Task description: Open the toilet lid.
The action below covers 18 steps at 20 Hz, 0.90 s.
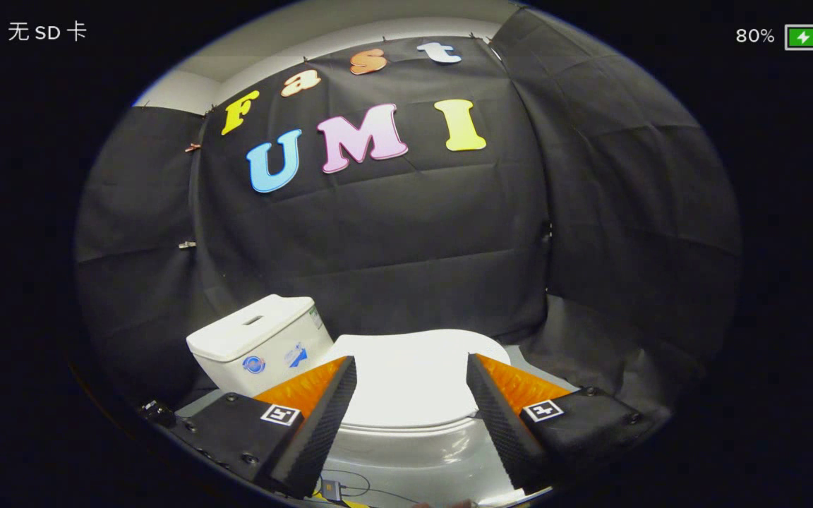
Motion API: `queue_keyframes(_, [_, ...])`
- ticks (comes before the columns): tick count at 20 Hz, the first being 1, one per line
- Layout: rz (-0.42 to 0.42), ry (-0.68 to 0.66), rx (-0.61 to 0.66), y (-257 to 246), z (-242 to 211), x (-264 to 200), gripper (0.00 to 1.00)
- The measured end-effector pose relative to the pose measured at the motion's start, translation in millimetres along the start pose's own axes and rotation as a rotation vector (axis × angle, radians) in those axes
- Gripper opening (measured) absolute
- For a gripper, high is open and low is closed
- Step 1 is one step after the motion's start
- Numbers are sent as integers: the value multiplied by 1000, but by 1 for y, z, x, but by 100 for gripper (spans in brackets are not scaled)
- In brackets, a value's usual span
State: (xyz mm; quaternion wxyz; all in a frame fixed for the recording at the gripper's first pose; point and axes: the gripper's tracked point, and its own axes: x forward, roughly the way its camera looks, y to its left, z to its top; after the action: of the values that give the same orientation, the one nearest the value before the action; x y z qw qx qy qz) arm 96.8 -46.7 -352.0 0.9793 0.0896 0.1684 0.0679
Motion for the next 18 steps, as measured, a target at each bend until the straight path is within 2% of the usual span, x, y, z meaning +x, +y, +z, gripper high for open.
queue_keyframes(7, [16, 138, 227, -50, -44, 35, 99])
queue_keyframes(12, [-35, 204, 360, -90, -79, 57, 99])
queue_keyframes(18, [-44, 327, 552, -113, -126, 80, 99])
